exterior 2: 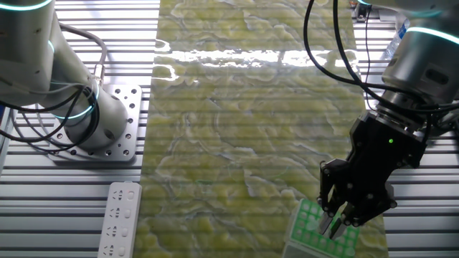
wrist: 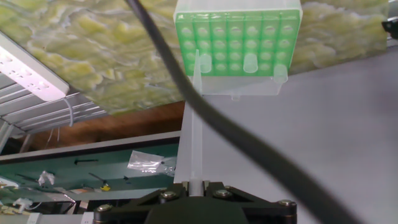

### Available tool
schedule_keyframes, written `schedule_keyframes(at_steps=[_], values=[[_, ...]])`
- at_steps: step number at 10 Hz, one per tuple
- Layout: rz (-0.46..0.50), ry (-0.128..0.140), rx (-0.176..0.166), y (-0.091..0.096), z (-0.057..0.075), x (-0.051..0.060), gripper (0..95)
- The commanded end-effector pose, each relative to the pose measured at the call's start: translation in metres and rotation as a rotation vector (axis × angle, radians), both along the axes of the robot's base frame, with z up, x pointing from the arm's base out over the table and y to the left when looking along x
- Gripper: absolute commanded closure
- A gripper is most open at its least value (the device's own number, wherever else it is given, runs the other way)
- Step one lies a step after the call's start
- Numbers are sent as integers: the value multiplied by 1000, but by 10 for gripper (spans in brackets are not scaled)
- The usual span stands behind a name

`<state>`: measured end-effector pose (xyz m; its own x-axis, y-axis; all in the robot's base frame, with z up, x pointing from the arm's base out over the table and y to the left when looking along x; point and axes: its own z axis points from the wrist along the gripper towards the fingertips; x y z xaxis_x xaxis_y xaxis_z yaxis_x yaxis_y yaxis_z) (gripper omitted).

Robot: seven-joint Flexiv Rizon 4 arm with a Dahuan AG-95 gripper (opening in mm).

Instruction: Insert a large pipette tip into the holder for large pipette tips

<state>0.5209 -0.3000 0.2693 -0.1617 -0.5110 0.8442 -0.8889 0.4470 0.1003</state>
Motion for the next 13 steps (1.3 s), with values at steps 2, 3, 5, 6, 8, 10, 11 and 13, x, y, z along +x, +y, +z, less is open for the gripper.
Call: schedule_keyframes(at_steps=[2,3,5,6,8,10,11,13], values=[[3,6,0,0,-1,1,950],[3,7,-2,1,-2,1,950],[8,13,-11,4,-3,2,950],[11,17,-12,4,-4,2,950],[15,23,-16,4,-5,3,950],[18,27,-20,5,-7,3,950],[18,28,-21,5,-7,3,950],[18,28,-24,6,-9,4,950]])
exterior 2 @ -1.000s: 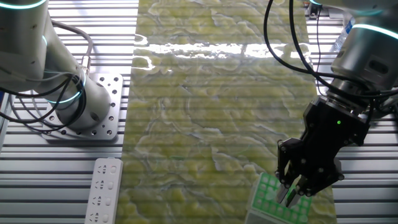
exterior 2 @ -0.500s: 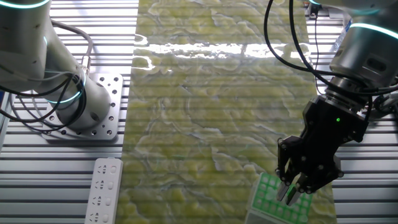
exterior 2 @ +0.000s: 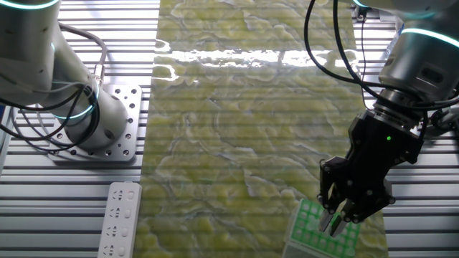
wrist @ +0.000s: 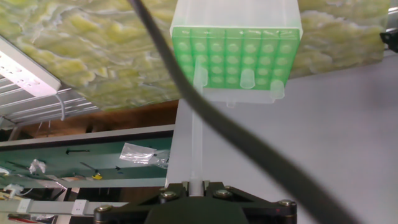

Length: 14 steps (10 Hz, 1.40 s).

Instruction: Insert a large pipette tip into the holder for large pipette tips

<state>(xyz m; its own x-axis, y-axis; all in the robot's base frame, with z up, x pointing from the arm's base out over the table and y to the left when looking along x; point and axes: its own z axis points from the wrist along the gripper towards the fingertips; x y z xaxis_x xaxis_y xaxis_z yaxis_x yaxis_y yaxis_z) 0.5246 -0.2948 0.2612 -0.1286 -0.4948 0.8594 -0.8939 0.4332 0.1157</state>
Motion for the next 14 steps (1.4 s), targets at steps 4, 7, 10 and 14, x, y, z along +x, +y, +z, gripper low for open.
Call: schedule_keyframes(at_steps=[4,7,10,14], values=[[0,1,-1,1,-4,1,950],[0,1,-3,3,-6,2,950],[0,0,-5,4,-9,3,950],[-1,-1,-9,6,-12,4,950]])
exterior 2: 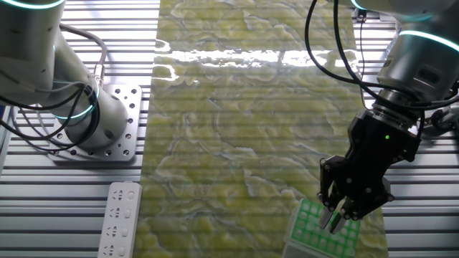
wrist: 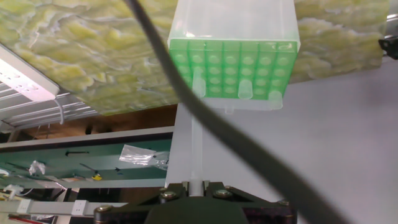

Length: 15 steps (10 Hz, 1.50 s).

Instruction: Insert a large pipette tip into the holder for large pipette tips

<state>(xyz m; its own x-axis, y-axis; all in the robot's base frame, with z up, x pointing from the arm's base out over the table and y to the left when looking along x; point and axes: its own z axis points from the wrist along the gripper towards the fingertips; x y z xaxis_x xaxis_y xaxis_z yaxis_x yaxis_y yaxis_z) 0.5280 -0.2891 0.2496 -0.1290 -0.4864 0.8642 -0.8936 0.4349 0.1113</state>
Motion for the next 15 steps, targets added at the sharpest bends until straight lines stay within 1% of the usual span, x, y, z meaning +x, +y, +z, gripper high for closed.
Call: schedule_keyframes(at_steps=[1,11,14,15], values=[[0,-1,2,0,-1,0,950],[-1,-6,-3,5,-8,2,950],[10,0,1,6,-9,3,950],[17,3,4,6,-9,3,760]])
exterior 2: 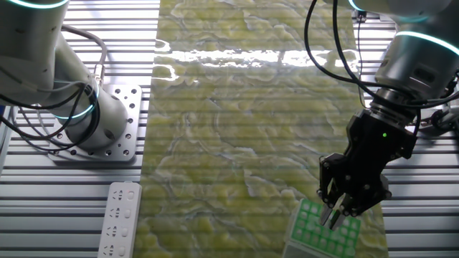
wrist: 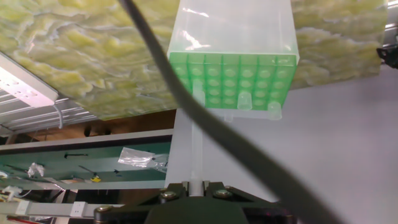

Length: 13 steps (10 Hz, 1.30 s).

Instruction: Insert a large pipette tip into the holder for large pipette tips

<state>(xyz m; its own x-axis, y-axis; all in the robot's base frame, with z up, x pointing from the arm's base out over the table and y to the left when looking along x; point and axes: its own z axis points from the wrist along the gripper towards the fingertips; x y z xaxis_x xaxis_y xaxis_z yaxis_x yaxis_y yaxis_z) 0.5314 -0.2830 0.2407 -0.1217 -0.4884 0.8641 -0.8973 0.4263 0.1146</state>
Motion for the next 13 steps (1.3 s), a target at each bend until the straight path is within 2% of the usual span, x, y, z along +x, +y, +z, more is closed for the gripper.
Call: schedule_keyframes(at_steps=[1,2,3,5,6,7,8,9,10,11,12,13], values=[[9,1,4,0,0,-1,570],[10,2,5,0,0,-1,570],[11,3,6,0,0,-1,380],[8,0,7,1,1,0,380],[-6,-18,16,1,2,0,380],[-46,-65,47,3,8,-1,760],[-88,-114,77,5,14,-2,950],[-134,-156,105,7,20,-3,950],[-225,-235,150,13,30,-5,950],[-273,-272,178,17,33,-6,950],[-421,-372,236,32,38,-7,950],[-533,-436,278,45,38,-8,950]])
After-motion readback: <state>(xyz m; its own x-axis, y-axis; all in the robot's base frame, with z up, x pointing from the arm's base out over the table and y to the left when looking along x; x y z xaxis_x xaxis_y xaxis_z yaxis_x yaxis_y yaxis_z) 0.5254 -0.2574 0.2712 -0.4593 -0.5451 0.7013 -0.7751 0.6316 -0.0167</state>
